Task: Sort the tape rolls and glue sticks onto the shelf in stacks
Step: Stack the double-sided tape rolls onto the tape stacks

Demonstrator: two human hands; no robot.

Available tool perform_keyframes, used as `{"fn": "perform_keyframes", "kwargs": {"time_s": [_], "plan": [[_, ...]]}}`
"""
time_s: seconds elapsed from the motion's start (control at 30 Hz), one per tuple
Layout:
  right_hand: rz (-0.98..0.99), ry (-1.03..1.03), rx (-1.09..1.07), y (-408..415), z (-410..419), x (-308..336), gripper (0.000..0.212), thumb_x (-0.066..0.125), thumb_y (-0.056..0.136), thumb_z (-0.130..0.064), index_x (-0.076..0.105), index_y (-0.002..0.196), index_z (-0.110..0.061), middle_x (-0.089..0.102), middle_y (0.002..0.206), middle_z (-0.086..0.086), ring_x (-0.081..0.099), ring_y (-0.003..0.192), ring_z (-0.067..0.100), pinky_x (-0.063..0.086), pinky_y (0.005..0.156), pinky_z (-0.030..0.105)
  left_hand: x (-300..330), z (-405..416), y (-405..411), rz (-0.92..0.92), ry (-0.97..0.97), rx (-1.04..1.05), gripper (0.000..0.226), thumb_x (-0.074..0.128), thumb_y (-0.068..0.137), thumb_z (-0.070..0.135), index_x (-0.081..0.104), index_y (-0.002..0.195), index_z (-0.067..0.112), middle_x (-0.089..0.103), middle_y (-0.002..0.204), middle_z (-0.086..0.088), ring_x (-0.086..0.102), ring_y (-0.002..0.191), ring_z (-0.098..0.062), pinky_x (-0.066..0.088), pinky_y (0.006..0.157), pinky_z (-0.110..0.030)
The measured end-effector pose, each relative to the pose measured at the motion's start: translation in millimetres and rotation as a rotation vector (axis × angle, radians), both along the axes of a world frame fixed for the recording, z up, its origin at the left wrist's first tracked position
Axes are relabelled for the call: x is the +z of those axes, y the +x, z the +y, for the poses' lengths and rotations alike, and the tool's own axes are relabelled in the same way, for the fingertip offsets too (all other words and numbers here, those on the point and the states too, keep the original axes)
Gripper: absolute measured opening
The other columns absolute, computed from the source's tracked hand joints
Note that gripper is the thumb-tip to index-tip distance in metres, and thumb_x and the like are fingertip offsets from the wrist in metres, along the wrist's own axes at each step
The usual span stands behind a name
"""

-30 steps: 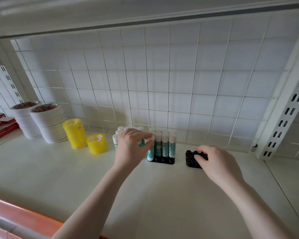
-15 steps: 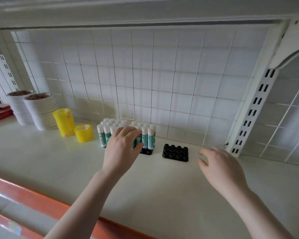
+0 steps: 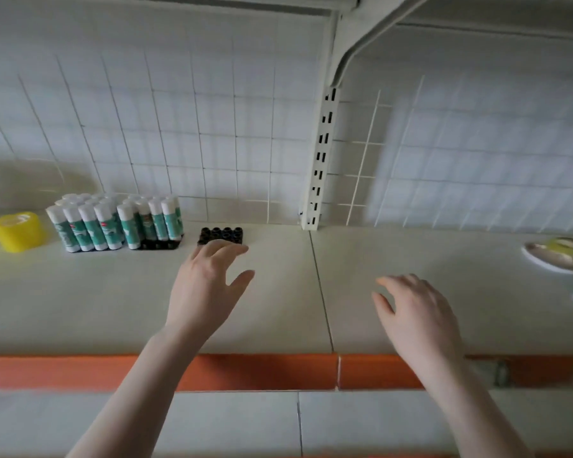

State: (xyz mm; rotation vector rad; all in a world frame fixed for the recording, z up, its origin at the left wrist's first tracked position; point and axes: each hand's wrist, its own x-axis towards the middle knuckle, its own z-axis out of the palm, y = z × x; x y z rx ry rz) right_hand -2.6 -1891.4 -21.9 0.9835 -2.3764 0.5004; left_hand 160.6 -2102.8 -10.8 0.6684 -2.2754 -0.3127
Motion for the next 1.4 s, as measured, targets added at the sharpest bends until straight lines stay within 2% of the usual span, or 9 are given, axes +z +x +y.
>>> {"fn": "perform_keyframes", "kwargs": {"time_s": [0.27,0.37,0.53,0.73,0.83,1.0,1.1,1.23,1.4], "plan": [[0.060,-0.062,-0.129,-63,109,-2,0.018,0.080,0.061,-0.004,0.067,0.073,-0.006,0.062,0.066,0.014,0.061,0.060,0.034,0.053,0.055,0.038,6,91,-72,-0.014,0.016,-0.134,0.036,0.073,0.078,0.023,0.066,0.112,0.015,0.063,0.111,-0.002,0.055,0.102,-0.024,0.040,0.082,-0.031],[0.104,-0.106,-0.109,-97,148,-4,0.018,0.080,0.060,-0.004,0.068,0.074,-0.006,0.062,0.066,0.014,0.061,0.059,0.034,0.053,0.054,0.038,5,130,-113,-0.008,0.018,-0.141,0.035,0.073,0.078,0.023,0.066,0.112,0.016,0.063,0.111,-0.001,0.055,0.102,-0.023,0.037,0.081,-0.027],[0.137,-0.184,-0.044,-180,225,-3,0.011,0.076,0.071,-0.006,0.067,0.078,-0.006,0.065,0.073,0.014,0.062,0.066,0.035,0.053,0.057,0.040,5,204,-198,0.015,0.011,-0.121,0.035,0.074,0.078,0.023,0.067,0.111,0.016,0.064,0.110,0.001,0.057,0.100,-0.023,0.039,0.080,-0.028],[0.106,-0.166,0.014,-254,306,5,0.016,0.071,0.077,-0.010,0.070,0.093,-0.007,0.067,0.083,0.011,0.062,0.073,0.033,0.054,0.064,0.040,9,284,-274,-0.015,0.038,-0.129,0.033,0.072,0.079,0.025,0.067,0.111,0.019,0.063,0.110,0.004,0.057,0.100,-0.019,0.037,0.079,-0.024],[0.108,-0.173,0.037,-276,325,8,0.016,0.071,0.076,-0.009,0.070,0.091,-0.005,0.067,0.081,0.011,0.063,0.072,0.031,0.053,0.063,0.037,12,307,-293,-0.019,0.054,-0.135,0.031,0.071,0.081,0.027,0.066,0.111,0.021,0.063,0.110,0.006,0.056,0.100,-0.017,0.036,0.079,-0.023],[0.082,-0.179,0.074,-291,337,6,0.014,0.068,0.078,-0.009,0.070,0.091,-0.004,0.067,0.082,0.009,0.063,0.073,0.030,0.055,0.064,0.040,12,333,-319,-0.059,0.090,-0.174,0.027,0.065,0.085,0.031,0.066,0.111,0.023,0.062,0.111,0.009,0.055,0.101,-0.012,0.038,0.078,-0.020],[0.100,-0.195,0.057,-293,343,6,0.014,0.070,0.076,-0.007,0.070,0.089,-0.002,0.067,0.078,0.011,0.063,0.071,0.031,0.054,0.062,0.038,10,345,-338,-0.145,0.099,-0.233,0.028,0.061,0.087,0.034,0.064,0.114,0.024,0.061,0.113,0.008,0.055,0.104,-0.011,0.044,0.082,-0.026],[0.088,-0.190,0.038,-294,348,5,0.016,0.070,0.075,-0.006,0.070,0.090,-0.001,0.066,0.078,0.012,0.063,0.070,0.030,0.055,0.060,0.038,6,352,-364,-0.305,0.103,-0.285,0.031,0.056,0.090,0.037,0.061,0.118,0.026,0.060,0.115,0.006,0.057,0.102,-0.014,0.046,0.083,-0.030],[0.058,-0.188,0.008,-294,353,-1,0.024,0.069,0.076,-0.008,0.071,0.099,-0.002,0.068,0.083,0.010,0.064,0.076,0.028,0.055,0.064,0.037,2,357,-388,-0.416,0.102,-0.341,0.032,0.056,0.090,0.037,0.060,0.120,0.025,0.061,0.117,0.005,0.057,0.103,-0.014,0.045,0.084,-0.028]]}}
